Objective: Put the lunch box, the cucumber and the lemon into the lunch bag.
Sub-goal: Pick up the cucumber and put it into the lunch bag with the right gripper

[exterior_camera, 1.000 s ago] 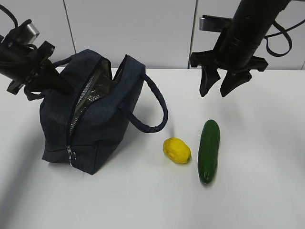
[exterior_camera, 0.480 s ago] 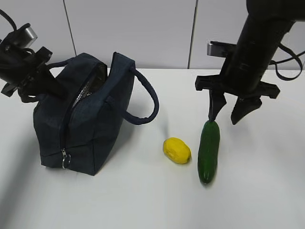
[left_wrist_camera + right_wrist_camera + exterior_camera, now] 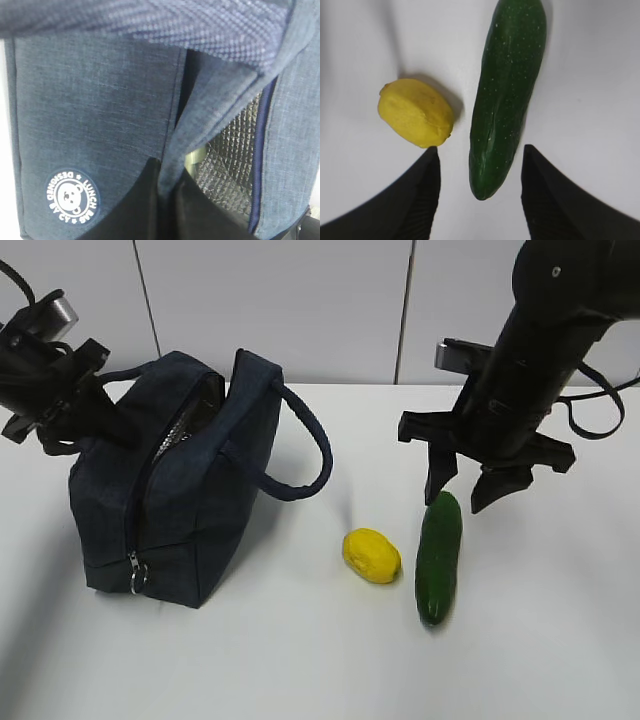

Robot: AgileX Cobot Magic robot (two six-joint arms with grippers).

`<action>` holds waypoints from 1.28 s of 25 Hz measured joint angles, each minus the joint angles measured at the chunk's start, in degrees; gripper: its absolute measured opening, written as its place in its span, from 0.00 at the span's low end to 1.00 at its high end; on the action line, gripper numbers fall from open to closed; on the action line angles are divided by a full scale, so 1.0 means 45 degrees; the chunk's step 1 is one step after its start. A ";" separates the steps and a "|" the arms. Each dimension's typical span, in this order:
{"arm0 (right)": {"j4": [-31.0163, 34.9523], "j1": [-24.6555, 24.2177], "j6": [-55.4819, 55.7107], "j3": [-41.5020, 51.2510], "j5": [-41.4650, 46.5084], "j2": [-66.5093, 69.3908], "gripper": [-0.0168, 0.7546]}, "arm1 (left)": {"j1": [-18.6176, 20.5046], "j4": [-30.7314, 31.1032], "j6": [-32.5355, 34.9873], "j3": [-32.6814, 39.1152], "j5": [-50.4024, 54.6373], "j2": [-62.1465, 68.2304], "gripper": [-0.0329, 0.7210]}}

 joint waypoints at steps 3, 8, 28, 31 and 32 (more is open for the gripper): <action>-0.0028 0.0000 0.0066 0.0011 -0.0131 0.0000 0.53 | 0.0000 0.0021 0.0000 0.0000 0.0009 0.0000 0.03; -0.0075 0.0000 0.0128 0.0031 -0.0193 0.0595 0.62 | 0.0000 0.0050 0.0000 0.0000 0.0029 0.0000 0.03; -0.0238 0.0000 0.0125 0.0031 -0.1140 0.2646 0.73 | 0.0000 0.0363 0.0000 0.0000 0.0259 0.0000 0.03; -0.0192 0.0000 0.0125 0.0031 -0.1252 0.2809 0.73 | 0.0000 0.0389 0.0000 0.0000 0.0290 0.0000 0.03; -0.0192 0.0000 0.0125 0.0031 -0.1303 0.2861 0.73 | 0.0000 0.0389 0.0000 0.0000 0.0290 0.0000 0.03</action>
